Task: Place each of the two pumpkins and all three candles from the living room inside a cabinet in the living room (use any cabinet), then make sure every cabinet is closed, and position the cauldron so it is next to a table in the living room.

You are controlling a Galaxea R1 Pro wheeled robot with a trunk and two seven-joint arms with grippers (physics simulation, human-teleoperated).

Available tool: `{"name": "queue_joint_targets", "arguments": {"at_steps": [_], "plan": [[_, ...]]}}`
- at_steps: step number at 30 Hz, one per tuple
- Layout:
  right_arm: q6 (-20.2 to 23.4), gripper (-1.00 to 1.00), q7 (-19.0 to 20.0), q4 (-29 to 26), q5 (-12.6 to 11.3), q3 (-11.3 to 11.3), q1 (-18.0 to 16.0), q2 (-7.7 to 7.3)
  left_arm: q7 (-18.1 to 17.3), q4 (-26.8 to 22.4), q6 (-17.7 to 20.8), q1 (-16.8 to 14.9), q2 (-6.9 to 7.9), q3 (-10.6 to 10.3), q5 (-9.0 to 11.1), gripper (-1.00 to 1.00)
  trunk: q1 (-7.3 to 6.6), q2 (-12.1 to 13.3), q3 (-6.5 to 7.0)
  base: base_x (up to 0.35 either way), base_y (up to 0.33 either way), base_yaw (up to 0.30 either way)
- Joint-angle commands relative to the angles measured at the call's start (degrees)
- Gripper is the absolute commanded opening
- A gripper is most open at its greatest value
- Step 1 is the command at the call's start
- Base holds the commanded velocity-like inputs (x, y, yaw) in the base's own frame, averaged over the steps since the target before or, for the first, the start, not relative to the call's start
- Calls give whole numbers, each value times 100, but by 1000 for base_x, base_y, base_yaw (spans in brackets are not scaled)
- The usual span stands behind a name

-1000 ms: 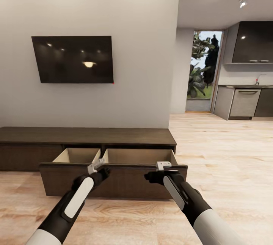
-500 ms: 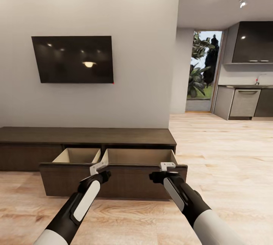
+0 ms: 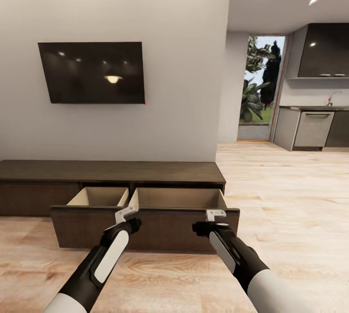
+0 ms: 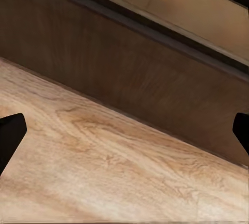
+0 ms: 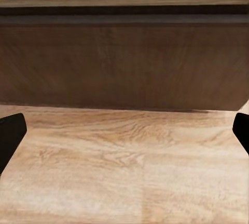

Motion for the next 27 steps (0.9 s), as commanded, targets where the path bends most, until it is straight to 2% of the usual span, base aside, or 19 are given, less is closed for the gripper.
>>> {"name": "queue_joint_targets", "arguments": {"at_steps": [1, 10, 22, 27], "plan": [[-44, 100, -56, -8, -62, 21, -5, -4, 46, -6, 9, -4, 2, -43, 36, 100, 1, -5, -30, 0, 0, 0], [-242, 100, -53, -43, -65, 15, -5, -4, 46, -1, -14, -3, 45, -486, 16, 100, 24, -17, -229, 0, 0, 0], [-479, 100, 10, -48, -66, 21, -5, -12, 46, 76, -393, -5, 84, -567, 11, 100, 55, -33, -495, 0, 0, 0], [-564, 100, 14, -45, -72, 21, -5, -12, 46, 80, -718, -3, 102, -754, 10, 100, 68, -40, -606, 0, 0, 0]]}}
